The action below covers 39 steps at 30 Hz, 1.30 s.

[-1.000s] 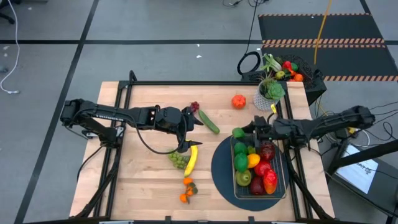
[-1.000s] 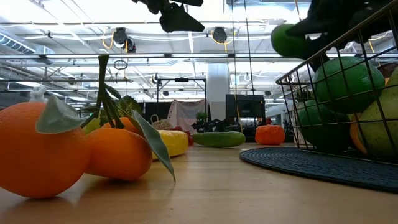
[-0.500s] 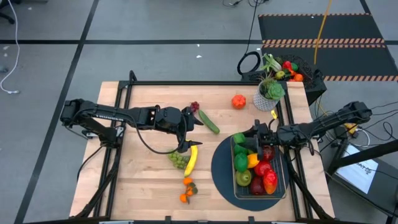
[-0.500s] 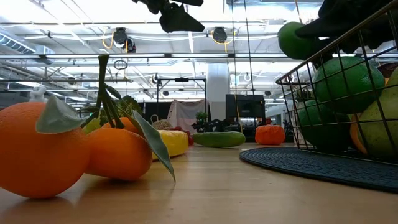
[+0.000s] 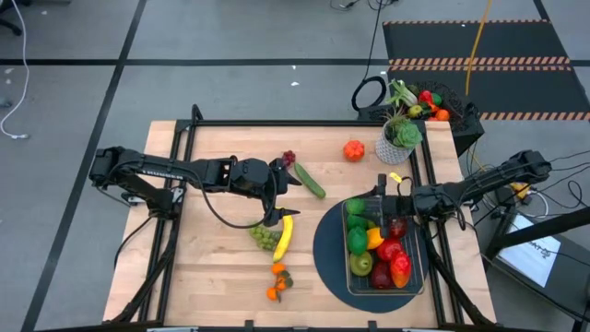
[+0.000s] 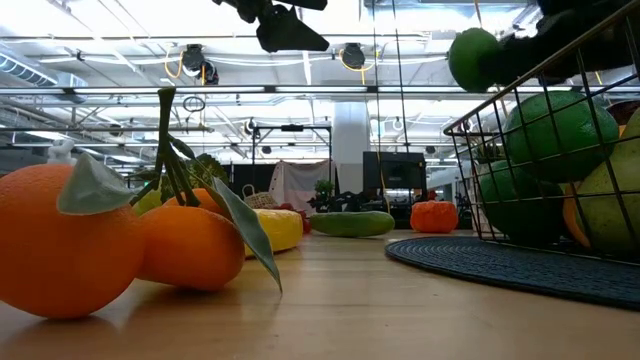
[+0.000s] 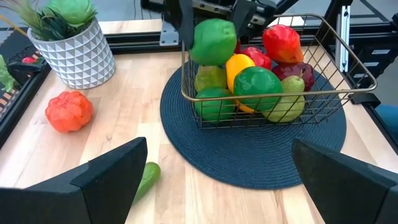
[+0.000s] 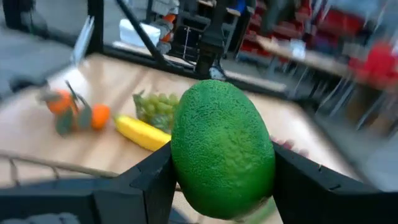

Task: Build produce basket
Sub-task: Put the lime into the wire basket

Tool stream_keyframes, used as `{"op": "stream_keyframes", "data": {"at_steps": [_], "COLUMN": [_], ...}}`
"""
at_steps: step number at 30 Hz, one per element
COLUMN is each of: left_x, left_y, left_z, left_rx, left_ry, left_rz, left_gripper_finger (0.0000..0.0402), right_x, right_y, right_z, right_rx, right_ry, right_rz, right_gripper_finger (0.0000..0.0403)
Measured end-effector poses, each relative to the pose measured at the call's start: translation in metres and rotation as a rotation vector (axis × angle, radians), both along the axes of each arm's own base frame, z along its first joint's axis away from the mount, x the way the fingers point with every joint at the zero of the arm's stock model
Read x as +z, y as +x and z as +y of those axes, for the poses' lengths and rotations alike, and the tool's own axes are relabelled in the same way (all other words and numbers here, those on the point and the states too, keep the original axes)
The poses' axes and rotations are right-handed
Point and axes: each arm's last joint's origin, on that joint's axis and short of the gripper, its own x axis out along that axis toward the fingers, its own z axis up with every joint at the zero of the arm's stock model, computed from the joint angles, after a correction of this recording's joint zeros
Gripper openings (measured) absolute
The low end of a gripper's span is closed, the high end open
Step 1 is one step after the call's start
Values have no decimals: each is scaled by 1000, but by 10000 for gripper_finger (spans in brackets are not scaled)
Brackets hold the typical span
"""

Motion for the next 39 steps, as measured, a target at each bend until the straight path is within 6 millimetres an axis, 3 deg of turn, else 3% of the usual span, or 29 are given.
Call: {"op": "stream_keyframes", "data": {"at_steps": [11, 22, 30, 39], "left_x": [0, 3, 4, 3], "left_y": [0, 1, 2, 1], "left_z": [0, 0, 0, -3], "left_rx": [2, 12, 8, 4], "left_ry": [-3, 0, 11, 3], "left_rz": [0, -31, -42, -35], "left_gripper_finger": [399, 399, 399, 399], "right_x": [2, 2, 10, 15], "right_y": [0, 0, 1, 1], "right_z": [0, 0, 0, 0], "right_rx": [20, 16, 10, -10], "right_ry": [-127, -96, -35, 223], "right_rz": [-21, -22, -97, -156], "right_gripper_finger": [215, 215, 215, 215]}}
